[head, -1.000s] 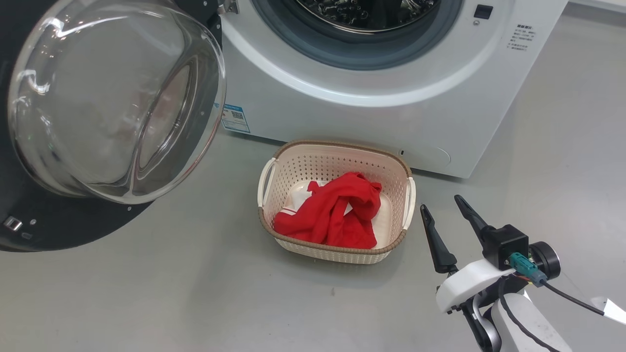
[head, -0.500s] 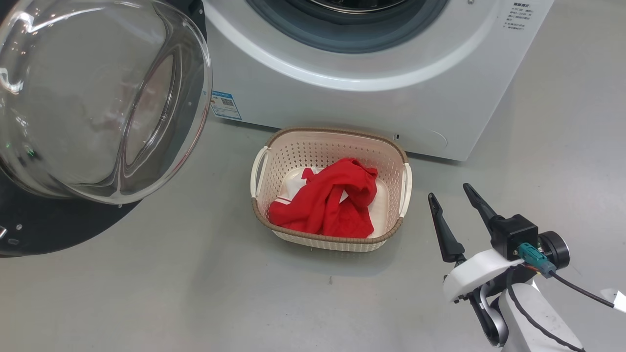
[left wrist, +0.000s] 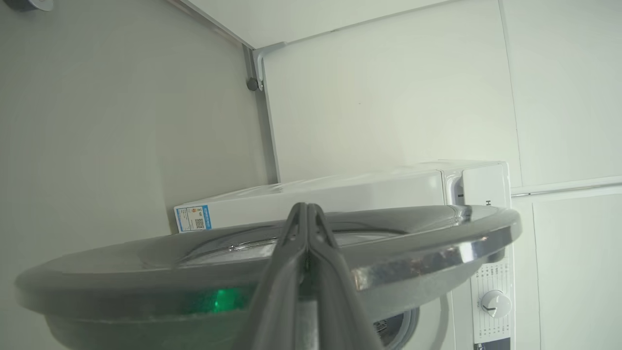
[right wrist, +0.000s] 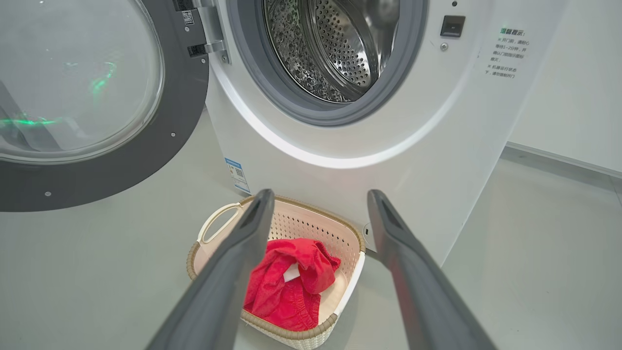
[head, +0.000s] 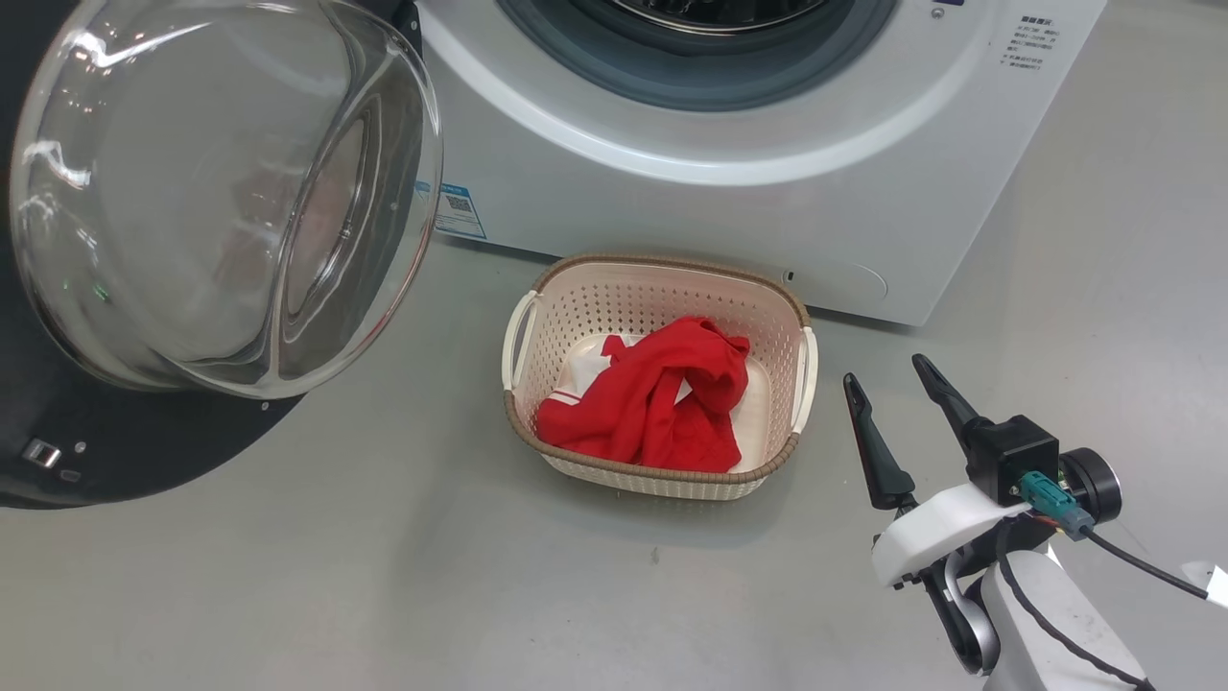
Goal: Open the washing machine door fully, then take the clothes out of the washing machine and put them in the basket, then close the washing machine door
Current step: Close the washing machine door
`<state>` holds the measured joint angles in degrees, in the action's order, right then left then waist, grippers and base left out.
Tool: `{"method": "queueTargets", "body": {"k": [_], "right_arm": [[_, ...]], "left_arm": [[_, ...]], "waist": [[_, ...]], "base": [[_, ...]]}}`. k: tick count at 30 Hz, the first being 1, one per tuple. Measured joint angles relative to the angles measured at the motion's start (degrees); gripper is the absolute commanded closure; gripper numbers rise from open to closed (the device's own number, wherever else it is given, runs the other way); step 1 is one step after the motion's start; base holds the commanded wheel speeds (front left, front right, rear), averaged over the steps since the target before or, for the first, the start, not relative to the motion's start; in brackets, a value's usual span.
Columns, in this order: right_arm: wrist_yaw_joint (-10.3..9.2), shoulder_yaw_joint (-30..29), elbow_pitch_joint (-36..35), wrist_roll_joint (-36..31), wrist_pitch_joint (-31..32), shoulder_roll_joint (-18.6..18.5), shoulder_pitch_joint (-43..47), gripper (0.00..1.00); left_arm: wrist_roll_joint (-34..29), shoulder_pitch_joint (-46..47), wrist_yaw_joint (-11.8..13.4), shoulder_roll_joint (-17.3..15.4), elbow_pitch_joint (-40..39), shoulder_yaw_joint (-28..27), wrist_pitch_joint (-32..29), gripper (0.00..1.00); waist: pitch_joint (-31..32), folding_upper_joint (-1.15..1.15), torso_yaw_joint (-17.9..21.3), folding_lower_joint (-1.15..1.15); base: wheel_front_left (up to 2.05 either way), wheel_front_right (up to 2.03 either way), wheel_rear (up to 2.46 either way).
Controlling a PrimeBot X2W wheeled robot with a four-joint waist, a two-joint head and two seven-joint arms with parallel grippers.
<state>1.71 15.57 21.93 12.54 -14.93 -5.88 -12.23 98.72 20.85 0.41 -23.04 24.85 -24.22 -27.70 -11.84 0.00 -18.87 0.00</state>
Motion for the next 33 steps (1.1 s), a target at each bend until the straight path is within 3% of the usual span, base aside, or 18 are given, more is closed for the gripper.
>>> {"method": "queueTargets", "body": {"k": [9,33], "right_arm": [[0.0,-0.19,0.03,0.0,0.0,0.02,0.0,0.0],[-0.36,-1.96,-0.4,0.01,0.0,0.08,0.0,0.0]], "left_arm": [[3.71,-0.04,-3.78,0.88,-0.96,0.9,-6.67,1.0],[9.43,-4.8,-6.87,3.78,-9.24,4.44,-21.64,1.0]], "waist": [[0.63,0.0,-0.2,0.0],[1.33,0.0,1.39,0.0]], "base": [[0.0,0.0,0.0],[0.0,0.0,0.0]]}}
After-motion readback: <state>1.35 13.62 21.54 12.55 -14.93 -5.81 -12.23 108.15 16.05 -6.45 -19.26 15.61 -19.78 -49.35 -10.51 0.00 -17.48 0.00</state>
